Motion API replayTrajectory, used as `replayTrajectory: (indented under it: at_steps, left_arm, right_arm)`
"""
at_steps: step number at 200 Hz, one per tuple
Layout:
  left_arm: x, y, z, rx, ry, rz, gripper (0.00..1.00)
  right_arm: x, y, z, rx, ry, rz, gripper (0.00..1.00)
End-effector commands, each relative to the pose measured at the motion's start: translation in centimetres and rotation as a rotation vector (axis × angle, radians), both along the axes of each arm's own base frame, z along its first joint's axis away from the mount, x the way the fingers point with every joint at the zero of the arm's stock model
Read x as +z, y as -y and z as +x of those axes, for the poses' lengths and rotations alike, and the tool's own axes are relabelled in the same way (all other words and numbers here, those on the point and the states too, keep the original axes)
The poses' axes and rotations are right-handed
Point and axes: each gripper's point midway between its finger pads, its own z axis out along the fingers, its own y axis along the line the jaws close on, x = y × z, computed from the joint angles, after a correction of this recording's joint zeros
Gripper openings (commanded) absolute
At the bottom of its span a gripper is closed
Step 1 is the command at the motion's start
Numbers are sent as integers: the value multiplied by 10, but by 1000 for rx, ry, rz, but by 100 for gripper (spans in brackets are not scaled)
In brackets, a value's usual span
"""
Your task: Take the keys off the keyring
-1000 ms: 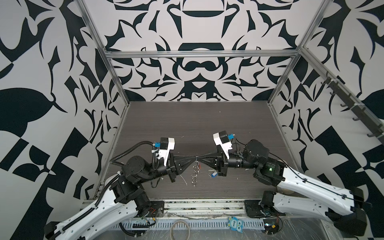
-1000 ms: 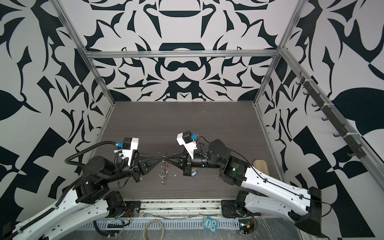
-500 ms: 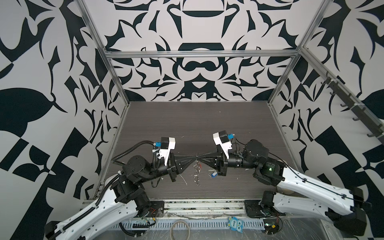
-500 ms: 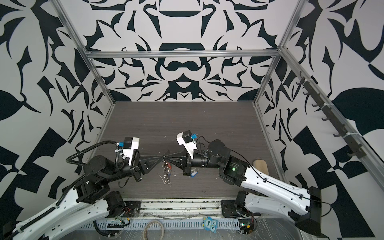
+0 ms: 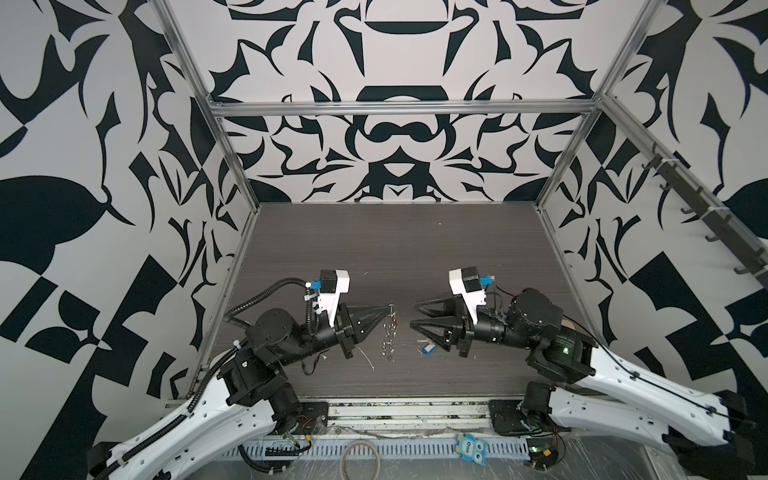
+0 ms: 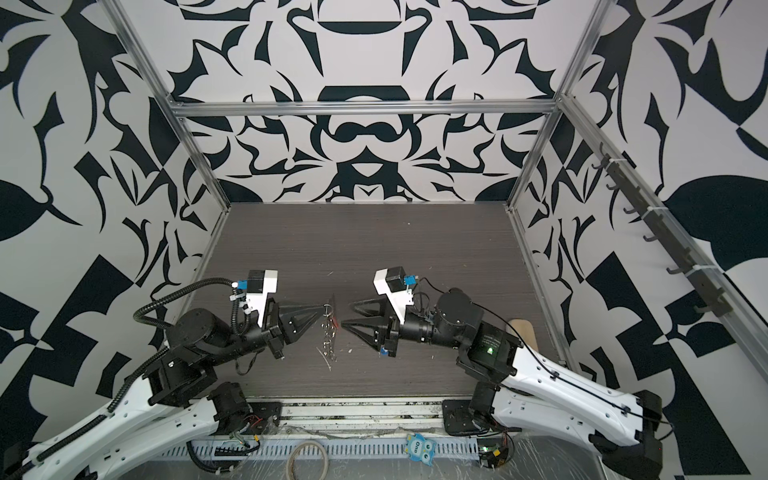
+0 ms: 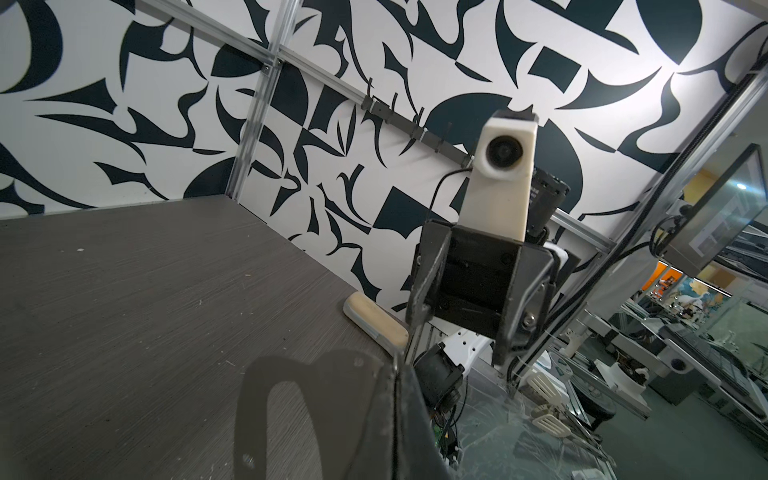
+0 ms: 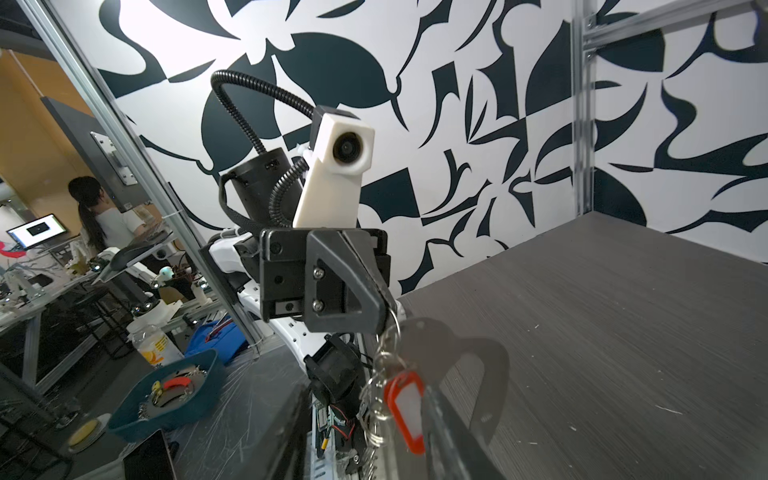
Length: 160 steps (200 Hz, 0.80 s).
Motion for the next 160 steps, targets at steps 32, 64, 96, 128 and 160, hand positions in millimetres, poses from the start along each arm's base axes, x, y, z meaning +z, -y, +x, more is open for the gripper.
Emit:
replayTrajectory:
  at_steps: [32, 64, 96, 128, 160]
  left_arm:
    - [18, -6, 3, 36, 10, -35, 0]
    - [17, -7, 3, 39, 7, -35, 0]
    - [16, -6, 2, 26, 8, -34, 0]
    - [15, -5, 2, 25, 5, -34, 0]
    - [14, -4, 0, 16, 4, -36, 0]
  right_arm:
    - [-27, -9, 16, -73, 55, -119, 47]
    - [-32, -18, 14, -64, 79, -131, 46]
    - [-29, -21, 14, -67, 100, -120, 43]
    - [-28, -28, 10, -39, 107, -115, 45]
    - [-24, -31, 11, -44, 114, -101, 46]
